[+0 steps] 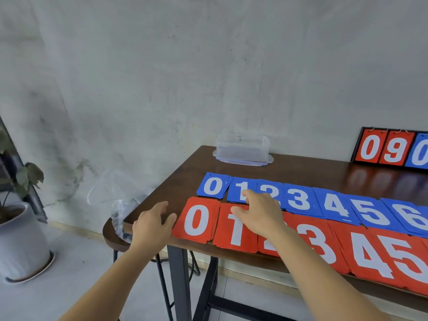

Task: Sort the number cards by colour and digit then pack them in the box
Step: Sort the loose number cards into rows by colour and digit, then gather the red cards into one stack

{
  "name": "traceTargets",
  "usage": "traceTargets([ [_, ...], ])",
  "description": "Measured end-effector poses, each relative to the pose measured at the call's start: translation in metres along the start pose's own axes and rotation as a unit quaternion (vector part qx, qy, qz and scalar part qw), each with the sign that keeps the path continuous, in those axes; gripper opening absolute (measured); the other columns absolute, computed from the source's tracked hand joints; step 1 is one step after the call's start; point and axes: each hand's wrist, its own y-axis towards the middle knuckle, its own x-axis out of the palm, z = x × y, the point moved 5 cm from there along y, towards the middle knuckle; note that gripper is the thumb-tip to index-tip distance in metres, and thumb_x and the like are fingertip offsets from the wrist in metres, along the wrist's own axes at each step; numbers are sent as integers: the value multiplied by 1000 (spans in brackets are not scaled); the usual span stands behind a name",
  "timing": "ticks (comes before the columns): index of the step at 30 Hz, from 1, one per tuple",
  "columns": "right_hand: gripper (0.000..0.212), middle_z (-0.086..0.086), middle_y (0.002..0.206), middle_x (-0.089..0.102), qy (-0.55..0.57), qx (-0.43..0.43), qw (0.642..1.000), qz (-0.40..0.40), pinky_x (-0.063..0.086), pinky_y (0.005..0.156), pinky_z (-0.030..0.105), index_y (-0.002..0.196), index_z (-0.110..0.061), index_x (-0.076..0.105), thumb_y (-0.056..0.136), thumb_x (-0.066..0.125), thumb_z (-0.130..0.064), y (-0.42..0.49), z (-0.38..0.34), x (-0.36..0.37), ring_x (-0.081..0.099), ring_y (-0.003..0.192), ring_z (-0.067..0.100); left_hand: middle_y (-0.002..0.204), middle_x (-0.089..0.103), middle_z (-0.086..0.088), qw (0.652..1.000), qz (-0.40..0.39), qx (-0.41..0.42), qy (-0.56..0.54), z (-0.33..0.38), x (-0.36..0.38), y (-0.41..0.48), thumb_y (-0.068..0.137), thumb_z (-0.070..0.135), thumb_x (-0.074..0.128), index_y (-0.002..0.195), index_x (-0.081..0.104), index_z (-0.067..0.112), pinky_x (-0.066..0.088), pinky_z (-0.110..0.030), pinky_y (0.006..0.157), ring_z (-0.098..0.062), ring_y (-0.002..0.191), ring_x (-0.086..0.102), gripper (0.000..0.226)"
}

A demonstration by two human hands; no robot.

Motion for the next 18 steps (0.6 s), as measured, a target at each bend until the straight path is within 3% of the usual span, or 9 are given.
traceTargets([
  [5, 71, 0, 138, 50, -35, -93, 993, -71, 21, 113, 44, 146, -23, 34, 90, 44, -65, 6, -29, 33, 37, 132, 22, 134, 58, 0, 999, 23, -29, -27, -14, -8, -6, 95, 30, 55, 142, 45, 18, 50, -36, 94, -20, 114, 58, 49],
  [7, 68, -2, 141, 47, -25, -124, 989, -77, 15, 115, 44, 145, -24, 36, 90, 43, -65, 7, -38, 42, 32, 136, 20, 128, 60, 1, 998, 27, -46, -43, -21, -10, -8, 95, 28, 57, 140, 47, 17, 52, -34, 90, -16, 101, 59, 48],
  [9, 66, -3, 144, 45, -13, -141, 987, -80, 11, 117, 45, 145, -23, 37, 92, 42, -62, 10, -46, 50, 28, 139, 19, 121, 63, 3, 997, 28, -50, -44, -28, -10, -8, 94, 27, 57, 135, 51, 16, 48, -32, 91, -14, 101, 59, 43],
  [13, 48, 1, 123, 59, -40, -160, 982, -89, 18, 114, 43, 122, -18, 58, 96, 42, -55, 17, -61, 60, 43, 126, 21, 127, 61, 4, 997, 35, -51, -54, -34, -9, -10, 93, 23, 59, 135, 52, 16, 38, -27, 97, -17, 122, 53, 43],
  [18, 41, 2, 129, 56, -63, -218, 966, -121, 20, 118, 40, 127, -14, 54, 102, 36, -40, 9, -82, 74, 48, 123, 20, 99, 59, 11, 995, 56, -32, -77, -34, -9, -17, 94, 19, 57, 117, 62, 18, 40, -27, 85, -14, 100, 55, 23],
])
